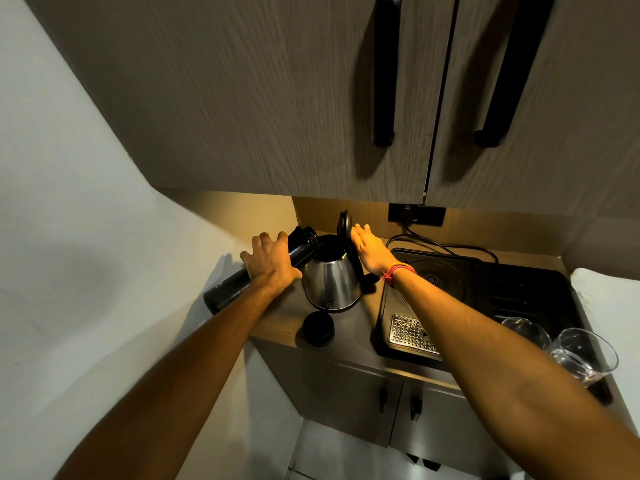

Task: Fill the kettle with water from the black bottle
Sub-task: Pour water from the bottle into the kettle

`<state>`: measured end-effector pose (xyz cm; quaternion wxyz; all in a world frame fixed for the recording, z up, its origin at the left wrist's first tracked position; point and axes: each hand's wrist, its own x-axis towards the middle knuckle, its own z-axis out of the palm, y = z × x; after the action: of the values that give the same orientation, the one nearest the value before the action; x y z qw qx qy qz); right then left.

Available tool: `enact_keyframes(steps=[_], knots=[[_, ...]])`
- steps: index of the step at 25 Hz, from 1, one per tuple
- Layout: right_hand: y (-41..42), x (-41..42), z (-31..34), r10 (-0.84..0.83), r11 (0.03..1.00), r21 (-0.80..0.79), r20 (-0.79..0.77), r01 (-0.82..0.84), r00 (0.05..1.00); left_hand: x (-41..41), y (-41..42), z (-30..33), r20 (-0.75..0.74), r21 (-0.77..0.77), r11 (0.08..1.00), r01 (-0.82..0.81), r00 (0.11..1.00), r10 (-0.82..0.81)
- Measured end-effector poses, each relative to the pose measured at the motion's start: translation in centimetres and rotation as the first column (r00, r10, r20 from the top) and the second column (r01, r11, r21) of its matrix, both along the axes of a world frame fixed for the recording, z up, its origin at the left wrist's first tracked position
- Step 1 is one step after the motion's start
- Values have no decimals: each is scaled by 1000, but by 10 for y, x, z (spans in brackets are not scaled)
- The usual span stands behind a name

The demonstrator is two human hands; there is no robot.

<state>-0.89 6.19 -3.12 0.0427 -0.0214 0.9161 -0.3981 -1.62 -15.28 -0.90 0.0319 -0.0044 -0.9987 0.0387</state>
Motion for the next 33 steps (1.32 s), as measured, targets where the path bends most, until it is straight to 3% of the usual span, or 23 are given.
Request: enact_keyframes(steps=[14,20,23,25,28,33], knots=[[1,0,-1,19,1000,7,-30,-19,999,-5,2,-4,-12,-31,999,12,1000,-12],[0,2,3,32,999,21,-25,-31,999,-5,1,-6,-51,105,992,72,996,-67],[3,2,5,9,1000,-23,-5,-9,1000,-5,0,-10,-73,269,959,92,995,-75],[5,3,8,22,1000,-16,-7,-22,1000,-6,-5,-15,-80,458,885,88,995,-57],[3,0,15,74,996,53,-36,-72,997,-7,-16,-27,-86,748,662,44,996,32],[5,-4,10,66,994,86,30,-68,997,-4,-30,-55,-27,916,400,-40,987,161]])
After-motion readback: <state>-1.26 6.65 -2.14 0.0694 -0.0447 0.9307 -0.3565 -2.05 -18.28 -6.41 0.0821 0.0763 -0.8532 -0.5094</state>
